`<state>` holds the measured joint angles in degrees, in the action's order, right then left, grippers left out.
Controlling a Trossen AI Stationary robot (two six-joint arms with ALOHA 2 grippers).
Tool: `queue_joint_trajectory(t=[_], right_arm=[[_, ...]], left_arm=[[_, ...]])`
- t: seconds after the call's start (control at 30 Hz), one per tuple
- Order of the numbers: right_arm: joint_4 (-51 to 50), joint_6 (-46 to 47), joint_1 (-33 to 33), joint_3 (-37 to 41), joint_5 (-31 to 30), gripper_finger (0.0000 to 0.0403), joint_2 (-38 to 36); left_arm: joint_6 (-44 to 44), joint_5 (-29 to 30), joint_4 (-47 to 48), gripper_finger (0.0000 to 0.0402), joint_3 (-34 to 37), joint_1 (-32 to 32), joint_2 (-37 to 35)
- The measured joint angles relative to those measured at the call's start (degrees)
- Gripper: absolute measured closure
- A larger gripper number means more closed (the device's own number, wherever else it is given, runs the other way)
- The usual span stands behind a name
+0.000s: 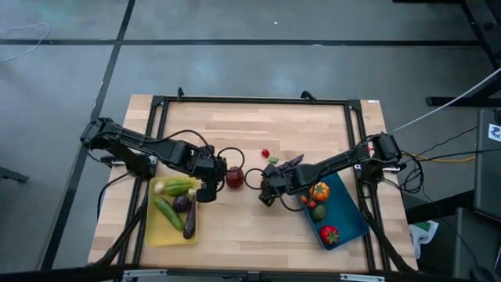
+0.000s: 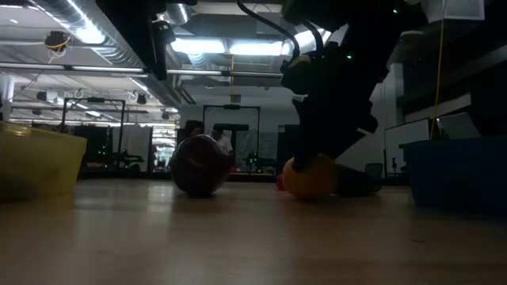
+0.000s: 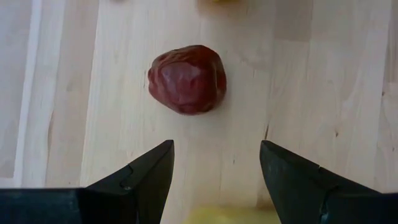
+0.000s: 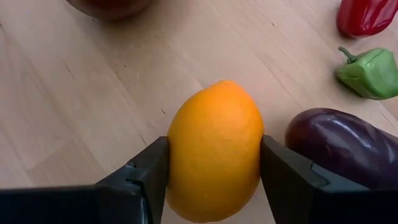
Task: Sort produce into baskets
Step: Put the yellow lemon into the blue bin
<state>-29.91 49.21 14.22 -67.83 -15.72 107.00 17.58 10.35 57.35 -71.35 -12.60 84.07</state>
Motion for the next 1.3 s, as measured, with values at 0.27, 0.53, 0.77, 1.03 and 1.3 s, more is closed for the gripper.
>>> queue_joint_trajectory(t=[0.27,0.53,0.77,1.03,1.3], right_arm=[[-1.5,-1.5,0.1,0.5,2.0,0.0198,-3.8],[-3.9,-1.9,0.1,0.3,9.1,0.0196,-10.5],[-7.0,-2.9,0.1,0.2,17.1,0.0197,-16.3],[-16.5,-3.1,0.9,0.2,21.8,0.0196,-21.1],[-28.9,-3.1,4.0,0.2,20.7,0.0195,-22.8]], left_arm=[[-0.2,0.0,0.0,0.0167,0.0,0.0,0.0],[-0.6,0.0,0.0,0.0167,0.0,-0.1,0.0],[-0.6,0.0,-0.2,0.0167,0.0,-0.1,0.0],[-0.6,0.0,-1.3,0.0167,0.0,-0.1,0.0],[-0.6,0.0,-1.4,0.0167,0.0,-0.1,0.0]])
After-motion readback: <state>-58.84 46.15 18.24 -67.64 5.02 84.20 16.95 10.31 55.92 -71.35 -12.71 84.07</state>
